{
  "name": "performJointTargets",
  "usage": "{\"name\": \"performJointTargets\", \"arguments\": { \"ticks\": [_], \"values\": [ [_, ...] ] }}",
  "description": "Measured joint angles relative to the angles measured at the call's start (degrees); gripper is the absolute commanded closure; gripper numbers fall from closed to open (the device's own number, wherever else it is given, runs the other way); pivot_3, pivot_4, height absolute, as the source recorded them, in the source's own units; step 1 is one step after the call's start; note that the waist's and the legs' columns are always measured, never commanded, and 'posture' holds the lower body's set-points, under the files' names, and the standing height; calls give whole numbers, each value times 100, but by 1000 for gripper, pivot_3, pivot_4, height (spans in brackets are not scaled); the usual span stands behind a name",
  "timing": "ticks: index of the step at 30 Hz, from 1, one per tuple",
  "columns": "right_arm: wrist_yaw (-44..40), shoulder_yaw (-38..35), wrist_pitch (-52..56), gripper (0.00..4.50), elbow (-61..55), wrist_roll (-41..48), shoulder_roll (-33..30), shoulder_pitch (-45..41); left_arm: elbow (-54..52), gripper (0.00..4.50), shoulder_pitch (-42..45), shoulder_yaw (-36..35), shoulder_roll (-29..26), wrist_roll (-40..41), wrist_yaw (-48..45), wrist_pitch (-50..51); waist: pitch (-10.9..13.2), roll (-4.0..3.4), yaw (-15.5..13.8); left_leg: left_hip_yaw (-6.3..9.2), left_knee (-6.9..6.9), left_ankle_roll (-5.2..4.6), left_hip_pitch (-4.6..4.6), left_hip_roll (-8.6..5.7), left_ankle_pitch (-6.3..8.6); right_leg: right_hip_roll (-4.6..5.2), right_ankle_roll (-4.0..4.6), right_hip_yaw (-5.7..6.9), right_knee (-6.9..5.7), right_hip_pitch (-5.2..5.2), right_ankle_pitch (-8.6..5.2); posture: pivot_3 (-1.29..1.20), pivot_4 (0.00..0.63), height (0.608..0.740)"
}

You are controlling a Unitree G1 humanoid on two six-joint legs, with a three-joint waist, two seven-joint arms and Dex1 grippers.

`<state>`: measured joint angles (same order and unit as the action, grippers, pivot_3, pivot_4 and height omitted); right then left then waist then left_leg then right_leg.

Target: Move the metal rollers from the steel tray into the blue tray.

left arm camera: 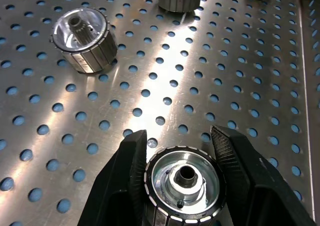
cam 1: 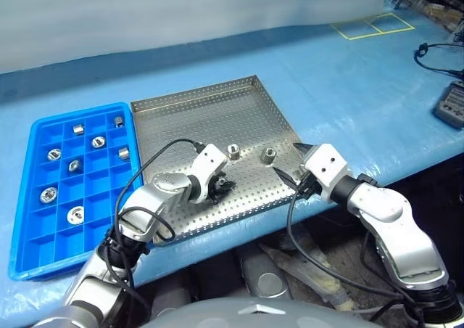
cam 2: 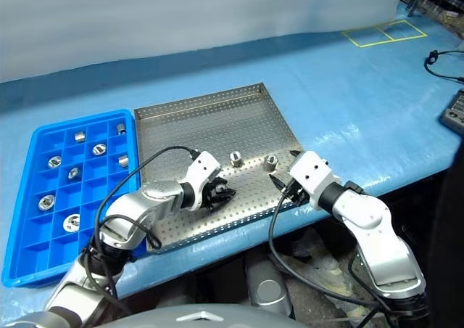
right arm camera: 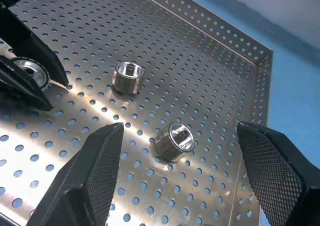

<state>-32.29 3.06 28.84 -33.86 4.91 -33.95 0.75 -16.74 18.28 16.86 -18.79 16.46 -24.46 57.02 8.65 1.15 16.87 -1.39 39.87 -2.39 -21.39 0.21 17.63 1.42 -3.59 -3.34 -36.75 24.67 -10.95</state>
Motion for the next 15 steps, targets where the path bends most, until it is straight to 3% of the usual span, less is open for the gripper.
{"name": "performJointTargets", "arguments": {
  "ticks": [7, 15],
  "values": [
    [-151, 714, -24, 692, 227, 10, 325, -235, -1081, 2724, -70, -1530, -1, 133, 617, 377, 1, 0, -60, 4, -2, 0, -8, 2, 0, 2, -1, 4, -2, 8, 5, -263, 150, 740],
    [-372, 1229, -231, 692, 796, -25, 485, -666, -2491, 2724, -545, -2916, -778, 2, 1140, 1421, 5, 5, -360, 8, -5, 1, -14, 1, 2, 4, 21, 11, -3, 16, 15, -130, 150, 740]
  ]
}}
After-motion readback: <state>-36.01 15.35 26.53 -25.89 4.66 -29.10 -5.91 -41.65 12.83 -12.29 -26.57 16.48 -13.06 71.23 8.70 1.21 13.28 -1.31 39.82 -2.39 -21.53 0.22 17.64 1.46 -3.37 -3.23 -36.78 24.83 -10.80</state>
